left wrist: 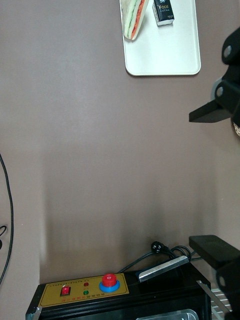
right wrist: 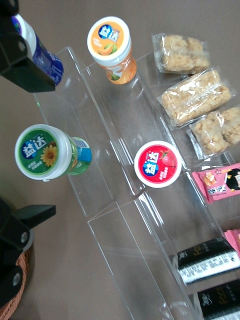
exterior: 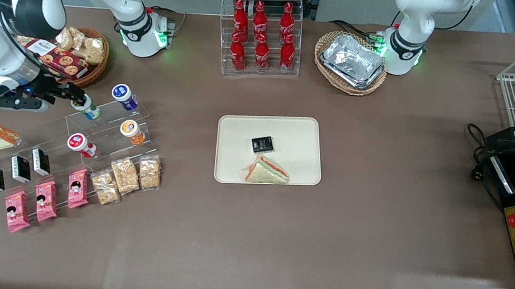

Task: Place green gum on tray
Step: 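Move the right gripper down over the green gum bottle, then close the right gripper around the green gum bottle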

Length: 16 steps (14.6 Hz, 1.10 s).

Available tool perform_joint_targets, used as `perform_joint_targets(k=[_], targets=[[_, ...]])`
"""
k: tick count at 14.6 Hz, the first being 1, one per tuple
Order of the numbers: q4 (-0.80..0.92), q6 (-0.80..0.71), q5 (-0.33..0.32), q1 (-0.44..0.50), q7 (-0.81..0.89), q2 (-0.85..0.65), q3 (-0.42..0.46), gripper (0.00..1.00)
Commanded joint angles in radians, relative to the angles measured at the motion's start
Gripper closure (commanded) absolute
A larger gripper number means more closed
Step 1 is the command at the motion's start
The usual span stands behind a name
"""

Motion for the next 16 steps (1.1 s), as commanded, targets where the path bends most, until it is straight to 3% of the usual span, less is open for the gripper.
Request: perform_joint_targets(k=[1, 16], targets=[[-0.083, 0.063, -0.019, 0.001, 0.008, -0.036, -0.006, 0.0], [-0.14, 0.11, -0.026, 0.0, -0.001, 0.005, -0.008, 0.0]])
